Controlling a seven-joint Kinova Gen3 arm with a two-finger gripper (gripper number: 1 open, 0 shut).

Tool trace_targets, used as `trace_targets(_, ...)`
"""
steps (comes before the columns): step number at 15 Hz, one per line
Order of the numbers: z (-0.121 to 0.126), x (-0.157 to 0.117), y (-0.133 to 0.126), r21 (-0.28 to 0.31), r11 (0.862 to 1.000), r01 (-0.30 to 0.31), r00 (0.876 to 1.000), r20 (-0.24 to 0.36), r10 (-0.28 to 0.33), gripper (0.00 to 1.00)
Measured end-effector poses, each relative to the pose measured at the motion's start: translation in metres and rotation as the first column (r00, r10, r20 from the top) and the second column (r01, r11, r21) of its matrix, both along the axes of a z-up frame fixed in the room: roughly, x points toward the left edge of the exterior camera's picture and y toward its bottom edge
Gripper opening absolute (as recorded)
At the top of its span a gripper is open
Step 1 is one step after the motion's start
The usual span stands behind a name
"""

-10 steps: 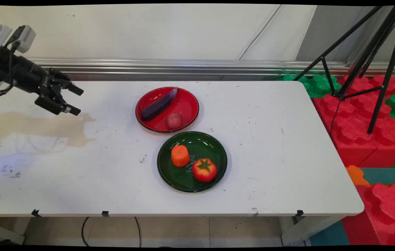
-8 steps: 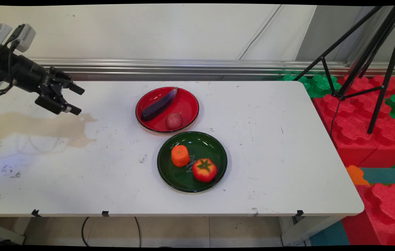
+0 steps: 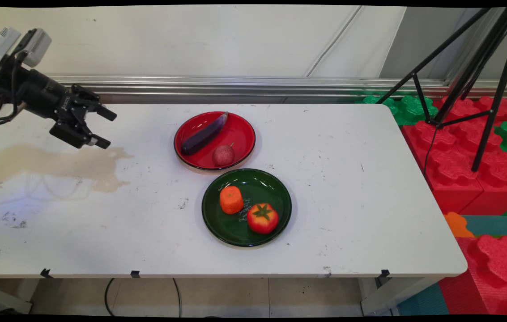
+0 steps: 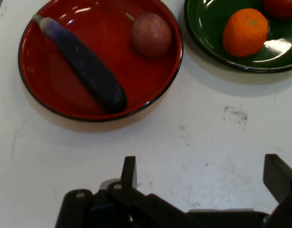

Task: Pick up the mandarin from the green plate

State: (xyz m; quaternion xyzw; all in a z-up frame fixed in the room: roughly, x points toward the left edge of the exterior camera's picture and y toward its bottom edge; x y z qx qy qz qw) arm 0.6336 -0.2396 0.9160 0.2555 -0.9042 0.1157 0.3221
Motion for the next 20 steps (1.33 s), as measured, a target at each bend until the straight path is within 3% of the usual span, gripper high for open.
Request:
trace_targets(7, -0.004, -0.038, -0.01, -0.025, 0.997, 0.074, 0.997, 0.012, -0.073, 1.0)
trace_targets(20, -0.036, -0.154, -0.027, -0.037, 0.975, 0.22, 0.975, 0.049, -0.218, 1.0)
